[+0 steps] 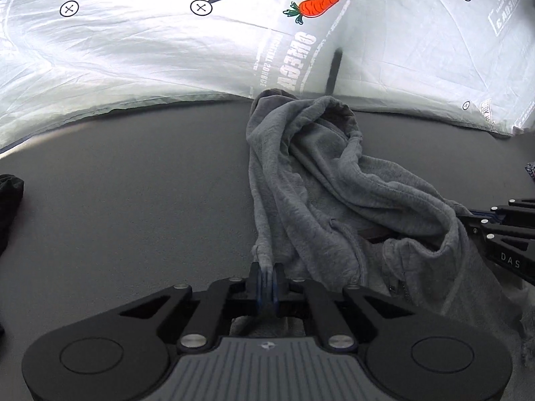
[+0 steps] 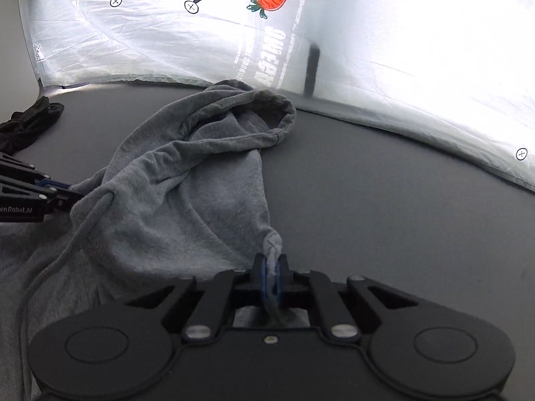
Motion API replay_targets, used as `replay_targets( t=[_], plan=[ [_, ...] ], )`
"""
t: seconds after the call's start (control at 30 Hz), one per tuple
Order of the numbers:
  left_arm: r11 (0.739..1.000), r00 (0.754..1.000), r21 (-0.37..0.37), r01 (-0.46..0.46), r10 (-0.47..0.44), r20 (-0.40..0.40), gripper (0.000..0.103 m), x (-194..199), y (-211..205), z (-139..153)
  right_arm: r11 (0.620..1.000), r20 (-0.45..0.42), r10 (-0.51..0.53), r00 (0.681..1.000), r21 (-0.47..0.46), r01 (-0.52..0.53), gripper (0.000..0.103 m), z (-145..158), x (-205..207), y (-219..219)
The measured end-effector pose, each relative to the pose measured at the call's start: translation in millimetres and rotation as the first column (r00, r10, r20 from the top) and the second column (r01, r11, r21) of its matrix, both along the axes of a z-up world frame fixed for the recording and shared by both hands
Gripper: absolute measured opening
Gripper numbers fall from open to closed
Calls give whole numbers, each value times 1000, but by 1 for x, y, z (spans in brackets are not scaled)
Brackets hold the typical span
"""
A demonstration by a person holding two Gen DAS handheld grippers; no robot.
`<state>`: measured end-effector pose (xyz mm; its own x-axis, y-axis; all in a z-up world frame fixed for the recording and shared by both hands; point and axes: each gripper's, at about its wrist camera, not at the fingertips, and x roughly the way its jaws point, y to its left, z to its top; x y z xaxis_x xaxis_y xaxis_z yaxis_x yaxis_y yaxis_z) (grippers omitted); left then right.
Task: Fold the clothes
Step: 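Grasp the grey hoodie with both grippers and lift it up, then lay the hoodie back down flat and open both grippers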
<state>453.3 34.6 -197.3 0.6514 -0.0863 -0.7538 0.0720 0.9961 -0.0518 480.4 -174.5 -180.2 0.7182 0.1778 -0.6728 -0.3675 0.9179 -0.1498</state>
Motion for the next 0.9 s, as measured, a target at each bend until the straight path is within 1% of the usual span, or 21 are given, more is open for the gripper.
replay_targets(
  t=[0.07,0.1,0.17,0.23,0.3,0.33,0.37,0.4,0.43,0.47,0.5,0.53,0.57,0.63,0.67,0.7,0.77,0.8,0.83,0.87,0.9],
  plan=[
    [999,999,3,-52,52,12,7,3,-7,2,999,64,1,998,-35,1,5,7,1,2],
    [997,997,19,-71,70,24,7,7,-13,4,999,94,4,996,-51,1,5,10,3,4],
    [994,994,50,-95,91,66,7,18,-26,10,996,154,10,988,-84,3,5,17,5,6],
    [994,990,44,-98,93,108,7,36,-39,18,989,214,-5,977,-146,37,5,19,18,12],
    [995,990,72,-71,61,128,7,59,-46,21,984,221,-28,975,-166,66,5,17,41,10],
    [995,991,78,-63,53,124,8,71,-48,20,981,223,-39,974,-174,80,5,16,53,8],
    [996,994,63,-62,55,99,9,79,-47,18,981,192,-49,980,-175,83,6,12,63,6],
    [997,996,39,-61,58,64,9,84,-44,15,981,155,-59,986,-175,86,11,8,73,3],
    [998,997,21,-57,56,45,13,86,-41,14,981,118,-68,991,-174,88,21,4,83,1],
    [999,998,5,-48,47,44,16,84,-37,16,983,117,-83,990,-152,101,26,5,84,-5],
    [999,998,-7,-41,41,40,21,80,-32,19,987,132,-106,986,-110,121,39,10,80,-13],
    [999,998,-17,-48,48,34,34,78,-25,24,989,131,-127,983,-56,135,50,16,78,-21],
    [997,997,-40,-63,64,38,46,76,-16,30,989,127,-148,981,1,149,53,23,77,-29],
    [987,993,-135,-90,99,63,50,77,4,42,977,116,-190,975,116,177,54,37,79,-44],
    [975,991,-196,-101,116,68,51,83,14,47,966,110,-213,971,175,192,54,44,83,-50],
    [968,990,-230,-101,120,68,52,94,20,49,961,109,-212,971,201,188,54,49,91,-50],
    [962,992,-259,-86,107,69,54,116,25,49,957,103,-188,977,242,159,53,55,111,-45],
    [964,995,-257,-63,80,58,54,130,24,46,956,97,-166,981,260,136,54,57,123,-40],
    [967,999,-253,-29,37,27,55,145,21,39,960,79,-143,987,252,119,54,51,129,-33],
    [965,1000,-261,4,-9,-19,58,160,17,30,965,58,-121,991,240,103,54,43,136,-24],
    [960,996,-276,33,-54,-69,61,173,12,19,970,38,-99,994,229,87,54,35,142,-16]
  ],
)
